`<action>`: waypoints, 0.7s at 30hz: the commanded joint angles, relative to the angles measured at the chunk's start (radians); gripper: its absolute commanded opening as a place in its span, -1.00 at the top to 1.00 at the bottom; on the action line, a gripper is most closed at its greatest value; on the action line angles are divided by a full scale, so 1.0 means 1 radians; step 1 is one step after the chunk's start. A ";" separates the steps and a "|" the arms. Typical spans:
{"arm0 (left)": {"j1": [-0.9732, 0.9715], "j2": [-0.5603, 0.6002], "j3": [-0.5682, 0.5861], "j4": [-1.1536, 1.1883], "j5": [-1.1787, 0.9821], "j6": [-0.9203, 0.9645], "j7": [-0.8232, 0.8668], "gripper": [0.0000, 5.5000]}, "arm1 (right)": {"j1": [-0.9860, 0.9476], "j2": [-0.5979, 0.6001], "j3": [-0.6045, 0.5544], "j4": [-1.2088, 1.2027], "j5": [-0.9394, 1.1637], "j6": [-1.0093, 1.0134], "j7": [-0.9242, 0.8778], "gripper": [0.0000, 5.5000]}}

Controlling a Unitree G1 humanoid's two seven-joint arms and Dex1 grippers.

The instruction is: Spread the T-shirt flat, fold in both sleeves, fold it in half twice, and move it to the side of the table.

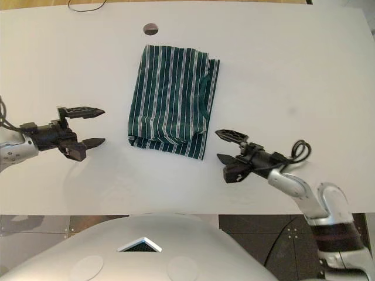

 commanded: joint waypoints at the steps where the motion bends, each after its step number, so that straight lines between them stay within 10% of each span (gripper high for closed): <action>1: -0.075 -0.092 -0.137 0.064 0.000 -0.019 -0.119 -0.91 | -0.089 0.002 0.102 0.111 -0.066 0.000 0.034 -0.62; 16: -0.276 -0.274 -0.324 0.370 0.025 -0.121 -0.137 -0.91 | -0.247 0.002 0.284 0.231 0.049 -0.064 0.081 -0.62; 21: -0.284 -0.283 -0.355 0.413 0.016 -0.142 -0.139 -0.55 | -0.309 0.029 0.316 0.321 0.074 -0.056 0.069 -0.63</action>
